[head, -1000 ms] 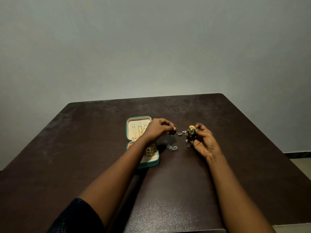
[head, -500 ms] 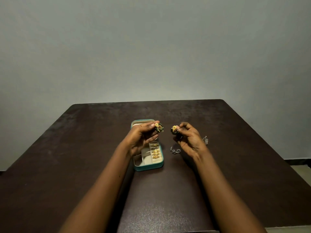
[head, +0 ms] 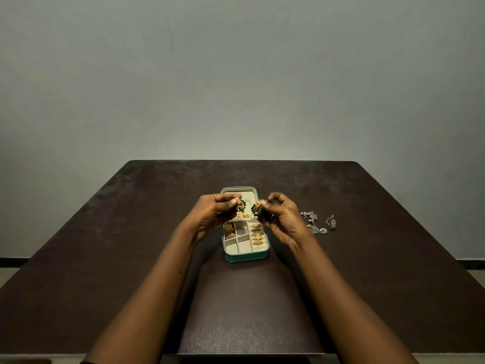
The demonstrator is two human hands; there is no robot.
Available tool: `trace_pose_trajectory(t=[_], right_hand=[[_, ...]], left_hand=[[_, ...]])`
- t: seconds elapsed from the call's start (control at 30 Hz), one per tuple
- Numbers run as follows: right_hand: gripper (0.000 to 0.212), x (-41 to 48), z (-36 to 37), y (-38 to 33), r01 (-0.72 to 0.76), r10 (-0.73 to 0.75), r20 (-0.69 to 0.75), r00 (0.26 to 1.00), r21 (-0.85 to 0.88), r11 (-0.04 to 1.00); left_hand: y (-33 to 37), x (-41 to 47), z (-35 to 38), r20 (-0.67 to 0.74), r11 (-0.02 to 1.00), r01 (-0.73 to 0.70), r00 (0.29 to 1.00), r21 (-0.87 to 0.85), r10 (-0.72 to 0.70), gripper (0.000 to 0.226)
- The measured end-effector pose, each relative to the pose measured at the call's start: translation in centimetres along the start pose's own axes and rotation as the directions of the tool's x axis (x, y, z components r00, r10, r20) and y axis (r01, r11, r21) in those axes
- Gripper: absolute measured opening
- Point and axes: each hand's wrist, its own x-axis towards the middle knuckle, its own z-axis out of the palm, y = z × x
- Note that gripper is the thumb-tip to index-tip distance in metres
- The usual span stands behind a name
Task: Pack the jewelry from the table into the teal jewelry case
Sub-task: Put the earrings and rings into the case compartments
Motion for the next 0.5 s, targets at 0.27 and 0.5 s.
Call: trace_pose_trajectory(t=[0.27, 0.5], right_hand=[[0.028, 0.8, 1.7, 1.5, 0.056, -0.068, -0.020, 0.997, -0.358, 0.932], [0.030, 1.6, 1.8, 2.2, 0.072, -0.143, -0.050, 0.988, -0.672, 0.737]], left_hand=[[-0.6, 0.7, -0.8, -0.078, 0.969, 0.045, 0.997, 0.241, -0.027, 0.021], [-1.1, 1.3, -1.4, -0.100, 0.902, 0.029, 0.995, 0.431, 0.016, 0.019]])
